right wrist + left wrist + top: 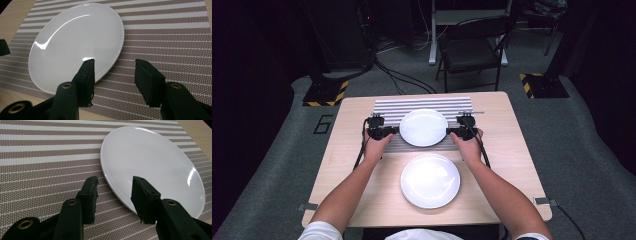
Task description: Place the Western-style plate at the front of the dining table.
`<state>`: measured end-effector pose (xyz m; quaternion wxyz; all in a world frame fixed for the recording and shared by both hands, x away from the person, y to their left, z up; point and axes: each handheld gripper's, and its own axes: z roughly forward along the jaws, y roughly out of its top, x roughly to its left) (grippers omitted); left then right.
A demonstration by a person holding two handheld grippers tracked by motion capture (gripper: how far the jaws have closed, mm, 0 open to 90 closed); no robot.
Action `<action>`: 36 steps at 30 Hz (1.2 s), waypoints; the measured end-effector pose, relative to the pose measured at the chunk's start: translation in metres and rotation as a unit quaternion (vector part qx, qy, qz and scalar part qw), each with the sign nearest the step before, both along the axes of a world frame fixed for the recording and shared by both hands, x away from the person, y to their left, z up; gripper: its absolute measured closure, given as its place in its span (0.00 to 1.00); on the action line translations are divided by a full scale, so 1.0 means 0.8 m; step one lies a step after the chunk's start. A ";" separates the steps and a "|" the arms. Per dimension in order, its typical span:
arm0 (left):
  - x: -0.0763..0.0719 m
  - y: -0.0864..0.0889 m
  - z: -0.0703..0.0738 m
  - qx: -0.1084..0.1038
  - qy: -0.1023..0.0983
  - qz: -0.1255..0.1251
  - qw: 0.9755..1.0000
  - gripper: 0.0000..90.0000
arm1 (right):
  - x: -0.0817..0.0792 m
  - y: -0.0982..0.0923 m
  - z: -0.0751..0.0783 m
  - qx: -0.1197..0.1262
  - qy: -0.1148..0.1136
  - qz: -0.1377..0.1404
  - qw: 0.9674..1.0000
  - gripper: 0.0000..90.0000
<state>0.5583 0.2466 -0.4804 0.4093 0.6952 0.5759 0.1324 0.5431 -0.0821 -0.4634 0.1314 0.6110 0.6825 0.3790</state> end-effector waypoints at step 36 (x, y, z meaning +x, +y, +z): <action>-0.077 0.025 0.009 -0.002 -0.021 -0.028 0.999 0.61 | -0.072 -0.029 -0.008 0.032 -0.001 0.024 0.999 0.54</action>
